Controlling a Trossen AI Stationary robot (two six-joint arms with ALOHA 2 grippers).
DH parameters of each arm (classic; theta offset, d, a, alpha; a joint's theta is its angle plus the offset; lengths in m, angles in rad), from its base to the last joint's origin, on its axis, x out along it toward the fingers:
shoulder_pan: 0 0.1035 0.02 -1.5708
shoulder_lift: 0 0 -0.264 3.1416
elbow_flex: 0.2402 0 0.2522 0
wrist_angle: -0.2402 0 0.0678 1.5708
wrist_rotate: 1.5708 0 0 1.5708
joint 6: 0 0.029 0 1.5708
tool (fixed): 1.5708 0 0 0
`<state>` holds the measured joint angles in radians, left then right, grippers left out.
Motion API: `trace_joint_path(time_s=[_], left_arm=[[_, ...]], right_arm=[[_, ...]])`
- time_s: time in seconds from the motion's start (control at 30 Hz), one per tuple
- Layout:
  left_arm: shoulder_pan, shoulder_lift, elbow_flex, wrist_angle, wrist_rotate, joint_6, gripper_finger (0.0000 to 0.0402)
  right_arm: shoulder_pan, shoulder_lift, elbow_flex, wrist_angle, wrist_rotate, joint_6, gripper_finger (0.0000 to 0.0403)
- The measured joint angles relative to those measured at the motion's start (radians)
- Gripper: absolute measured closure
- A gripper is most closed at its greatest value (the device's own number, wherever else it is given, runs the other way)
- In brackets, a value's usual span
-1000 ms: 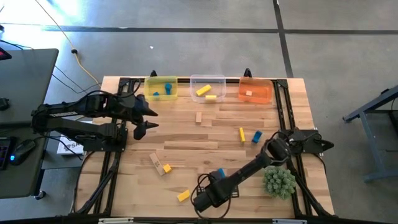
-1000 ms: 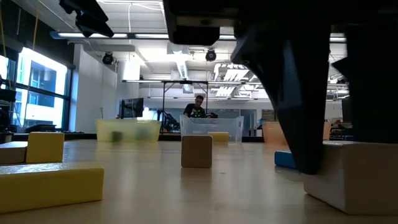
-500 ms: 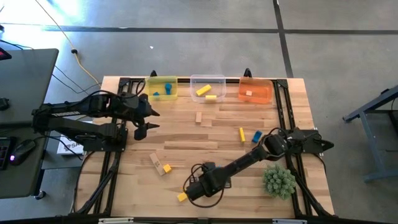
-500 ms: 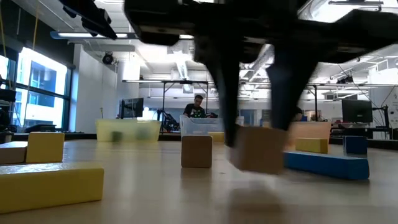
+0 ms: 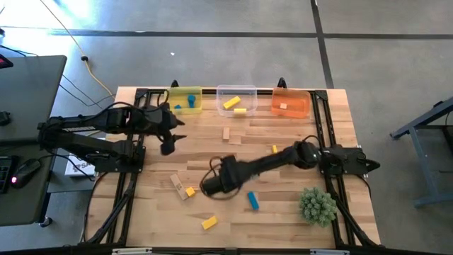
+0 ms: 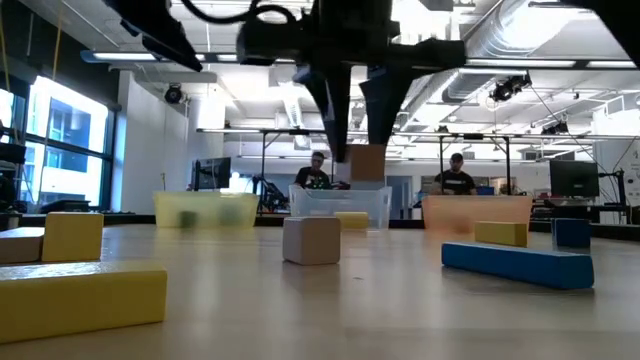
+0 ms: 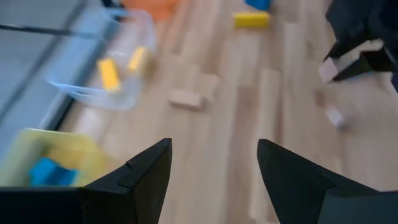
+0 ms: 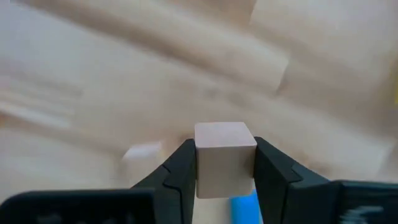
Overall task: Sort & place blocks by color
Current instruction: Put the brown block into the orange bin
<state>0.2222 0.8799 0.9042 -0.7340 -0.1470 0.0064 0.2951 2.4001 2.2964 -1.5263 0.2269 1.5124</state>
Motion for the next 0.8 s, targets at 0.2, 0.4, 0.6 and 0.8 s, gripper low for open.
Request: trace_joint_path(time_s=[0.2,0.4,0.6,0.8], left_arm=[[0.001,0.000,0.000,0.089,-0.145,-0.002,0.0174],[0.004,-0.001,0.000,0.138,-0.263,-0.002,0.0174],[0.047,-0.001,0.000,0.136,-0.291,-0.007,0.0174],[0.105,-0.001,0.000,0.135,-0.291,-0.029,0.0174]], right_arm=[[-0.119,-0.005,0.061,-0.042,0.057,-0.346,0.0306],[-0.233,-0.058,0.032,-0.046,0.118,-0.614,0.0306],[-0.329,-0.096,0.032,-0.045,0.174,-0.848,0.0306],[-0.405,-0.107,0.032,-0.045,0.232,-1.024,0.0306]])
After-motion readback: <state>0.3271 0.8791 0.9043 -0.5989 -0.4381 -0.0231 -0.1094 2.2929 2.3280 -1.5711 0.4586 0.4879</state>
